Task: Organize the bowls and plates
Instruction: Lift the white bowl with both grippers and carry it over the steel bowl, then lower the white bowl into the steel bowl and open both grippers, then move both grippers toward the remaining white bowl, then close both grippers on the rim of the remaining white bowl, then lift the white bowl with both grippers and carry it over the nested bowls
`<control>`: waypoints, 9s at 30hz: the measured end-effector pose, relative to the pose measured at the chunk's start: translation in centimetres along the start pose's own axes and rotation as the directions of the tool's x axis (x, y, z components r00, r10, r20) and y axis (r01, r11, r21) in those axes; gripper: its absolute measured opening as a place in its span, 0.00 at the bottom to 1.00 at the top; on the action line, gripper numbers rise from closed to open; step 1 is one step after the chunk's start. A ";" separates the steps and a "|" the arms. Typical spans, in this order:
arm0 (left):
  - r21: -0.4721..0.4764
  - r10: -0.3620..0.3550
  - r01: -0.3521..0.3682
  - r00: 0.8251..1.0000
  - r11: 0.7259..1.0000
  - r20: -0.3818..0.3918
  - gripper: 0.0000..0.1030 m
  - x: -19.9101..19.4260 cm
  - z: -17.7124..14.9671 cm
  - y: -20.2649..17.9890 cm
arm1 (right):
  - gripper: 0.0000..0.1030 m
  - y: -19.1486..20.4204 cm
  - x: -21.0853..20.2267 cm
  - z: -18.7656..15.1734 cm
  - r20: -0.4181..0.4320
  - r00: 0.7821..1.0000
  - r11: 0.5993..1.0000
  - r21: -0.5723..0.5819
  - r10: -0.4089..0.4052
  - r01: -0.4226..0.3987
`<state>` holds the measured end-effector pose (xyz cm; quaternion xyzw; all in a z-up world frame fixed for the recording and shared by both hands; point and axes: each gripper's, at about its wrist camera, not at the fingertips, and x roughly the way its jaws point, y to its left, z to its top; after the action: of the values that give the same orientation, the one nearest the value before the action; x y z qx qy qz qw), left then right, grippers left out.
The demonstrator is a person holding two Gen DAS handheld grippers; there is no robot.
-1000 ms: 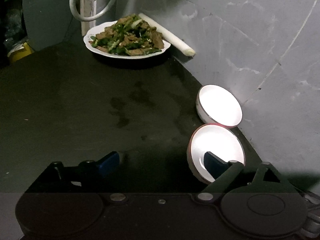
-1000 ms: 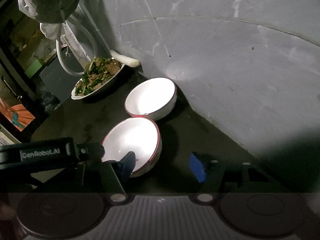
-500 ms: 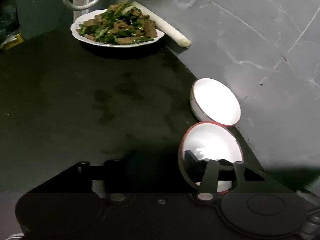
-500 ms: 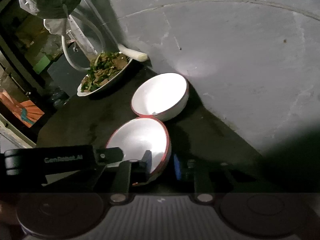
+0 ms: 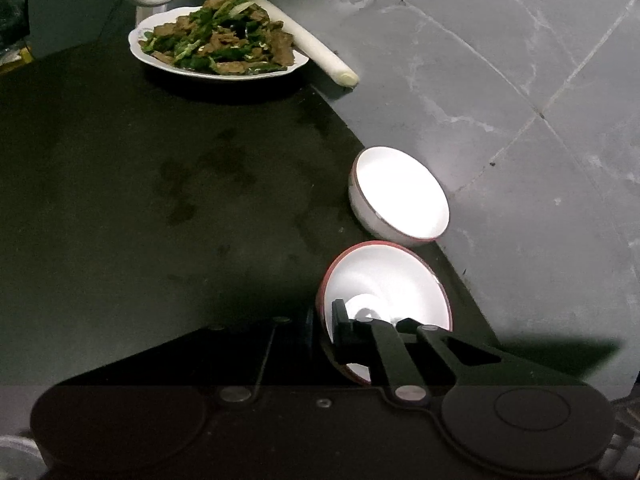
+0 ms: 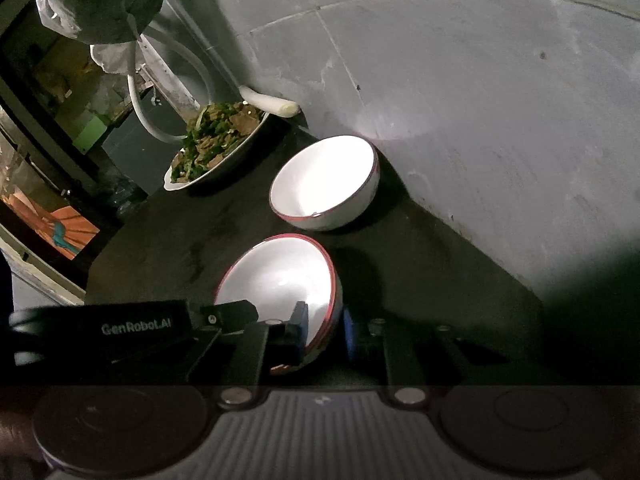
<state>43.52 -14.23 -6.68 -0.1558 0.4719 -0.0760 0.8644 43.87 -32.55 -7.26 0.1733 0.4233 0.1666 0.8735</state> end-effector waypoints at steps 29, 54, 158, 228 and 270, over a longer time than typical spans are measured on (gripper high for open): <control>0.045 -0.101 0.093 0.963 0.995 0.248 0.07 -18.0 -7.2 -2.1 | 0.19 8.4 -16.9 -6.7 0.191 0.982 0.986 -0.167 0.003 0.029; 0.054 -0.116 0.113 0.991 0.992 0.066 0.07 -16.8 -13.8 -0.9 | 0.19 6.5 -17.8 -11.5 0.025 0.999 0.991 -0.131 -0.030 0.033; -0.023 0.206 -0.205 0.960 0.978 0.190 0.99 -6.1 1.6 1.6 | 1.00 2.2 -3.4 3.2 0.003 0.988 0.986 -0.054 -0.156 0.156; 0.402 -0.024 0.037 0.999 0.915 -0.037 0.06 6.1 10.4 -2.7 | 0.21 -1.2 4.2 4.4 0.109 0.992 0.964 0.263 -0.061 0.030; 0.536 -0.213 0.064 0.952 0.842 0.222 0.05 -19.0 -4.0 -2.5 | 0.19 9.4 -17.5 -9.6 0.388 0.920 0.988 0.153 -0.047 -0.014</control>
<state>29.83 -12.06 7.20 0.0417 0.2974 -0.2419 0.9226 24.61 -30.36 3.29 0.2659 0.2537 0.0884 0.9258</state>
